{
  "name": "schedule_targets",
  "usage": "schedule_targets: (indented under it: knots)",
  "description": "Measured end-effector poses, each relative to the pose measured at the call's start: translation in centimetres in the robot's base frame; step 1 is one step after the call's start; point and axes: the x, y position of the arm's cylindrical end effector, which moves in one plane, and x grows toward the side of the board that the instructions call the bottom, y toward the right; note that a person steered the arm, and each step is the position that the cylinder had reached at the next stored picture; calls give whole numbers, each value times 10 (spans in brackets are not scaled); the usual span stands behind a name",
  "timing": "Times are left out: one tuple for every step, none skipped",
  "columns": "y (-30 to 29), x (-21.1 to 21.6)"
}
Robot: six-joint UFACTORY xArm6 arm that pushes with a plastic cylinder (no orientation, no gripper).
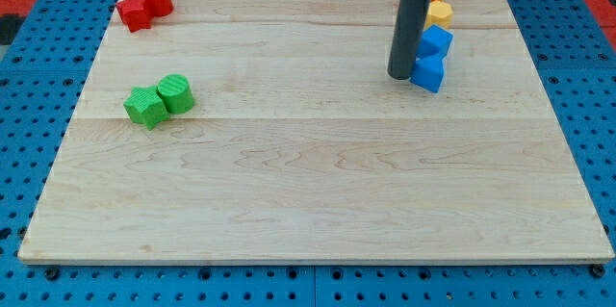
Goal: Move the green blocks slightly to the right
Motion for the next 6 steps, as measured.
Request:
schedule_targets:
  knots:
    - [2,0]
    - [-29,20]
    - [-84,88]
    - [-234,97]
    - [-362,97]
    - [-382,90]
